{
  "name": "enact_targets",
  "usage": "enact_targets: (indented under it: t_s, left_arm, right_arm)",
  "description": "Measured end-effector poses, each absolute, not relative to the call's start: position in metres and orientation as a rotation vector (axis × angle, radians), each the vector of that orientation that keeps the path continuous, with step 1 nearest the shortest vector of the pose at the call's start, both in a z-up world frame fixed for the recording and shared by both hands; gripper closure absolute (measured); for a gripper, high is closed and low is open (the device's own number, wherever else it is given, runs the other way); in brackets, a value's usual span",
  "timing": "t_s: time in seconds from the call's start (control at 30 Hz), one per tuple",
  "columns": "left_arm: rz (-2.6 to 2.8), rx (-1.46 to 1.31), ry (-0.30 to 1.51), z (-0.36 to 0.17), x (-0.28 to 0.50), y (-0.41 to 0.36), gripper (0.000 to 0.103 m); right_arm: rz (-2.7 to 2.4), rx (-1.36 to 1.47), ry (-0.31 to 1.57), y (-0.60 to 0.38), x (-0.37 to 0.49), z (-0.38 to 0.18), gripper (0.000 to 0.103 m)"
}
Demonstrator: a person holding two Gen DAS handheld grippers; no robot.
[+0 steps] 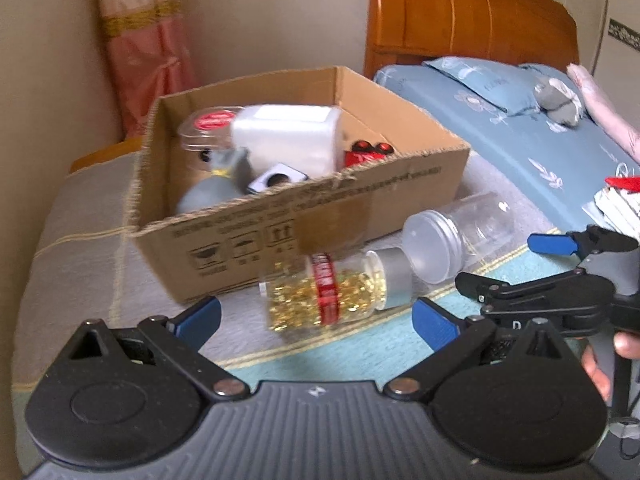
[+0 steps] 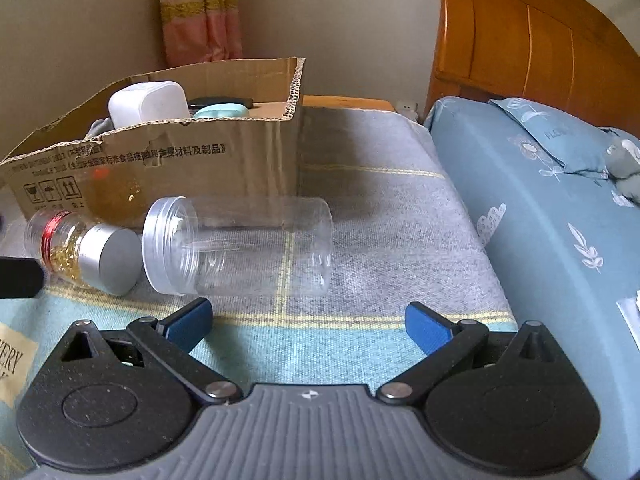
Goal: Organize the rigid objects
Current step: 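Move left tool to the gold capsule bottle while right tool approaches the clear plastic tube, then close left gripper on the capsule bottle while right gripper closes on the clear tube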
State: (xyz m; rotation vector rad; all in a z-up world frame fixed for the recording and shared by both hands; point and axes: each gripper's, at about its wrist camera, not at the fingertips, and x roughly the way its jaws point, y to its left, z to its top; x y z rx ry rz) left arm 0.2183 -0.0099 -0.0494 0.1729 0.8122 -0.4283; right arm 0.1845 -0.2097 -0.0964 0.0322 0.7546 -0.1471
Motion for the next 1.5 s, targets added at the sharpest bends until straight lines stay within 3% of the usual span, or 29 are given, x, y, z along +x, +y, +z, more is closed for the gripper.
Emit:
enact_targets:
  t_s: [0.47, 0.63, 1.5]
  left_arm:
    - [-0.452, 0.173, 0.856, -0.075, 0.243, -0.029, 0.002]
    - [-0.430, 0.106, 0.856, -0.075, 0.248, -0.021, 0.010]
    - [-0.299, 0.054, 0.869, -0.076, 0.243, 0.027, 0.010]
  right_arm:
    - [-0.123, 0.022, 0.738, -0.211, 0.184, -0.099, 0.000]
    - [-0.111, 0.018, 0.735, -0.211, 0.183, -0.099, 0.000]
    - [0.036, 0.074, 0.722, -0.184, 0.198, -0.076, 0.000]
